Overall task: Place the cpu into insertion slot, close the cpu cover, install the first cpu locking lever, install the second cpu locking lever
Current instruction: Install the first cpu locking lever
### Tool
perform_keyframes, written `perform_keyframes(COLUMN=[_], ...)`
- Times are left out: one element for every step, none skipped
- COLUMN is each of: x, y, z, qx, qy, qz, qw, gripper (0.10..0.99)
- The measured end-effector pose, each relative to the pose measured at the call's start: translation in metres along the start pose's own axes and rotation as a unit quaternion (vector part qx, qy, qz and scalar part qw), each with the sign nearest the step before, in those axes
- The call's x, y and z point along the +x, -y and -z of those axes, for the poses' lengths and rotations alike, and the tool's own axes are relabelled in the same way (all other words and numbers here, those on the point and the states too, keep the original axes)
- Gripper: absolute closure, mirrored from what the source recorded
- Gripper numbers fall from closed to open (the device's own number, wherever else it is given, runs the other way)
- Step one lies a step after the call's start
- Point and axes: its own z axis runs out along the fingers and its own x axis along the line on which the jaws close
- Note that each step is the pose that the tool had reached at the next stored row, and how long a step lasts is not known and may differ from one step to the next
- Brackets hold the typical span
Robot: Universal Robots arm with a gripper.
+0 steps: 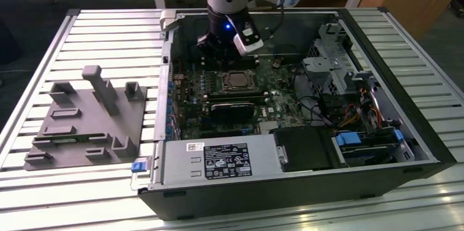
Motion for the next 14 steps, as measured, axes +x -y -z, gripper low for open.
perform_keyframes(x=[0.0014,0.0028,0.0041,0.0053,0.0063,0.0074,0.0085,0.0098,0.0109,0.0122,0.0135,0.0146,0.0158,0.0168], y=[0.0001,0.0002,0.0002,0.0003,0.0004,0.0004,0.0005,0.0006,0.0007,0.0007,0.0008,0.0008,0.0009,0.0010], z=[0.0000,0.0000,0.0000,0.0000,0.0000,0.0000,0.0001,0.0001,0.0001,0.0001,0.0001,0.0001,0.0001,0.0001], qx=[0.0000,0.0000,0.0000,0.0000,0.0000,0.0000,0.0000,0.0001,0.0000,0.0000,0.0000,0.0000,0.0000,0.0000], qy=[0.0000,0.0000,0.0000,0.0000,0.0000,0.0000,0.0000,0.0000,0.0000,0.0000,0.0000,0.0000,0.0000,0.0000], qz=[0.000,0.000,0.000,0.000,0.000,0.000,0.000,0.000,0.000,0.000,0.000,0.000,0.000,0.000], qw=[1.0000,1.0000,1.0000,1.0000,1.0000,1.0000,1.0000,1.0000,1.0000,1.0000,1.0000,1.0000,1.0000,1.0000], gripper=[0.980,0.980,0.980,0.980,0.980,0.980,0.980,0.980,0.980,0.980,0.980,0.980,0.980,0.980])
